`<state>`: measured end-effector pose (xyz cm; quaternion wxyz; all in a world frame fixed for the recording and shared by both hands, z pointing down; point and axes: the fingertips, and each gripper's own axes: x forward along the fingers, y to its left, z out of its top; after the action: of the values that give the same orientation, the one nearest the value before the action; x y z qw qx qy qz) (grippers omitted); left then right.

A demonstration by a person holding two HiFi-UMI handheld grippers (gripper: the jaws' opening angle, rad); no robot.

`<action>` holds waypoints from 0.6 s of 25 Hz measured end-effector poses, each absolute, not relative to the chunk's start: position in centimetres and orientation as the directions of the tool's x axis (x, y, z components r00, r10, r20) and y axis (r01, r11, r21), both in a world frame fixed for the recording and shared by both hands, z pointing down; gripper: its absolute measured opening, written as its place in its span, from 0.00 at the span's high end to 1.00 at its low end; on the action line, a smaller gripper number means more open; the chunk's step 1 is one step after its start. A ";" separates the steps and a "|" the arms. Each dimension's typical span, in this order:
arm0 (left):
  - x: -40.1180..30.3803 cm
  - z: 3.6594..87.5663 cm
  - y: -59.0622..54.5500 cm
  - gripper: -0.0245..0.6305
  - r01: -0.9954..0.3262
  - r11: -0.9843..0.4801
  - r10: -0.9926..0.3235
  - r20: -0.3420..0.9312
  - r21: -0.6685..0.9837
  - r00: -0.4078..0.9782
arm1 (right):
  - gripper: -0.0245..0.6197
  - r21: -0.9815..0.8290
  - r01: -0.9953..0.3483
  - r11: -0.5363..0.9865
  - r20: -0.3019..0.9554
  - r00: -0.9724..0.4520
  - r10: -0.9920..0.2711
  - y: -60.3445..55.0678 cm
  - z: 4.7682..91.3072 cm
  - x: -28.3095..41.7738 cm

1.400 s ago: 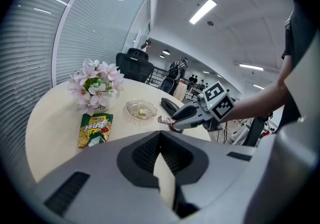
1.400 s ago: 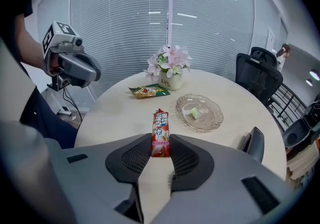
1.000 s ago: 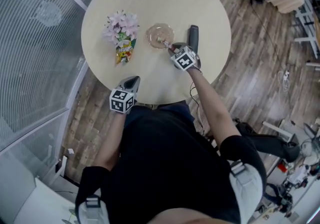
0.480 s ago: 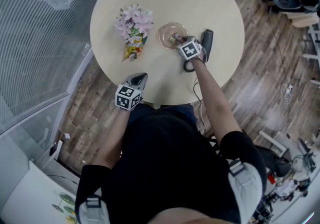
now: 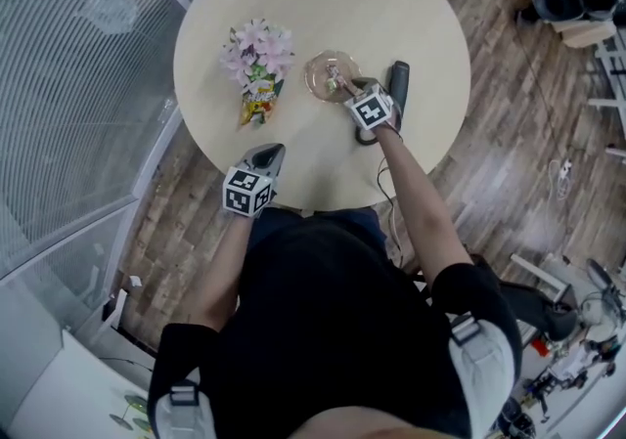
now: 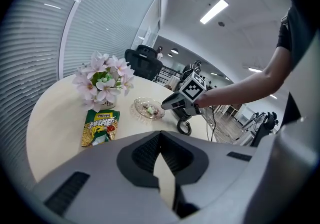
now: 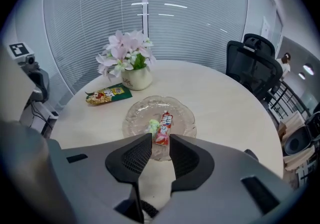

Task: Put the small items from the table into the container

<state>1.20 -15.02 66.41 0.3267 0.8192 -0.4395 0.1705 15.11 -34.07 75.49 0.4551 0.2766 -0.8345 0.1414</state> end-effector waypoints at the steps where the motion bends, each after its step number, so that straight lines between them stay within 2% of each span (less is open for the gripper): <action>1: 1.3 66.2 -15.1 0.96 -0.829 -0.408 -0.608 0.564 0.382 0.559 | 0.77 -0.001 -0.588 0.809 0.833 -0.448 -0.325 -33.2 75.1 15.2; 3: 1.5 65.8 -15.2 0.96 -0.825 -0.426 -0.608 0.557 0.372 0.565 | 0.78 -0.022 -0.583 0.812 0.824 -0.471 -0.316 -31.4 74.3 15.7; 5: 1.7 65.3 -15.2 0.96 -0.821 -0.442 -0.610 0.549 0.362 0.571 | 0.88 -0.026 -0.574 0.818 0.812 -0.490 -0.318 -29.3 73.4 16.2; 7: 1.8 64.9 -14.9 0.96 -0.816 -0.455 -0.612 0.542 0.356 0.577 | 0.92 -0.025 -0.560 0.828 0.785 -0.524 -0.331 -26.8 72.4 16.4; 12: 2.1 64.3 -13.3 0.96 -0.800 -0.490 -0.597 0.535 0.346 0.598 | 0.93 0.080 -0.532 0.843 0.697 -0.574 -0.429 -20.1 69.3 16.3; 15: 1.7 64.2 -12.4 0.96 -0.796 -0.504 -0.590 0.539 0.336 0.601 | 0.93 0.075 -0.556 0.828 0.672 -0.585 -0.454 -17.1 68.7 16.3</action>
<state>1.74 -12.35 64.19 0.2849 0.8482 -0.4086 0.1803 16.27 -17.14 68.71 0.3554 0.2847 -0.8874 0.0717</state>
